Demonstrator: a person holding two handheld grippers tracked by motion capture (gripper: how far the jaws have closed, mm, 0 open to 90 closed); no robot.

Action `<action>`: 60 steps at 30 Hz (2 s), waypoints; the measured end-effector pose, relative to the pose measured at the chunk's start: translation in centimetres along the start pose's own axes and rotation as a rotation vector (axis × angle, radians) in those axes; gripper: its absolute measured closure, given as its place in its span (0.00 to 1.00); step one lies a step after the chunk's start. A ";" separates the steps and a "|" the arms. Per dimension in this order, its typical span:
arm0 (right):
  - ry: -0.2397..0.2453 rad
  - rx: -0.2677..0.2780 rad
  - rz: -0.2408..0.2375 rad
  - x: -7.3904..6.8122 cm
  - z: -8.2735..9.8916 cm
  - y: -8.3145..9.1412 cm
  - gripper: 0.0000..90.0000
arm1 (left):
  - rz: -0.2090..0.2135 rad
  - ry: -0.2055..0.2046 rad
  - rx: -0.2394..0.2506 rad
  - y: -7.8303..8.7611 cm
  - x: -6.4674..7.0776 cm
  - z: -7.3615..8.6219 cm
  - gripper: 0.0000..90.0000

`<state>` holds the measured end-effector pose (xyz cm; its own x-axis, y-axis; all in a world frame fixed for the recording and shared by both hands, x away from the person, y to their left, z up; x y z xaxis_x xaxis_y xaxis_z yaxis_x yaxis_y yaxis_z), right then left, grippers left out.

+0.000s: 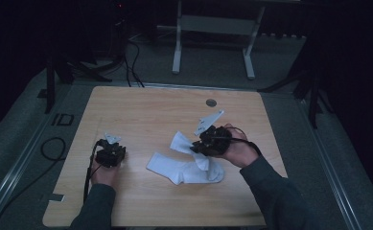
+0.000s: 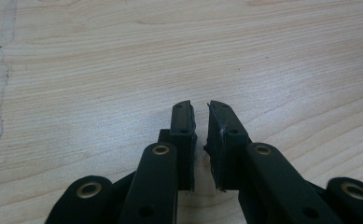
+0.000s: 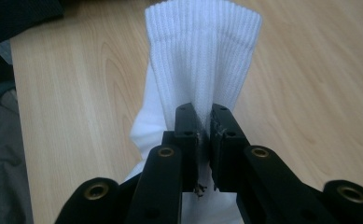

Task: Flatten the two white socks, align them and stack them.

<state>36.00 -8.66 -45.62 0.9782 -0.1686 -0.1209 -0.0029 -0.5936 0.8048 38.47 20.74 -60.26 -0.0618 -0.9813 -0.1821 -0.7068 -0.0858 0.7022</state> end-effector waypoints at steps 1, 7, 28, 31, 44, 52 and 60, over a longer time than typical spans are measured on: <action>-0.003 -0.002 -0.003 0.0 0.0 -0.5 0.92 | -0.001 0.002 0.001 0.0 0.0 0.0 0.89; -0.013 -0.018 -0.005 0.2 0.2 -2.8 0.91 | 0.002 0.000 0.000 0.0 0.0 0.0 0.89; -0.090 -0.103 -0.006 0.8 1.5 -11.5 0.91 | 0.002 0.002 0.007 0.1 0.0 -0.1 0.89; -0.095 -0.091 -0.017 0.7 1.3 -11.8 0.91 | 0.002 0.003 0.007 0.1 0.0 -0.1 0.89; -0.131 -0.053 -0.048 0.7 0.7 -12.3 0.91 | 0.003 -0.004 0.004 0.0 0.2 -0.1 0.90; -0.149 -0.058 -0.053 1.3 1.2 -14.2 0.91 | 0.005 -0.006 0.006 0.0 0.2 -0.1 0.90; -0.138 -0.036 -0.057 1.4 1.1 -14.6 0.72 | 0.013 -0.014 0.013 0.2 0.4 -0.1 0.90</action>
<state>37.21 -1.09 -58.23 0.9388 -0.2437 -0.2435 0.0616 -0.5766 0.8147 38.37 20.27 -60.07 -0.0810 -0.9799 -0.1823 -0.7149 -0.0703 0.6956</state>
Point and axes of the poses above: each handheld gripper's, and its own axes: y roughly backward along the jaws, z roughly out of its underside, x roughly to its right, the point moved 7 cm from there along -y, roughly forward along the jaws, and after that the axes turned 13 degrees about -z, right-handed, at the moved point
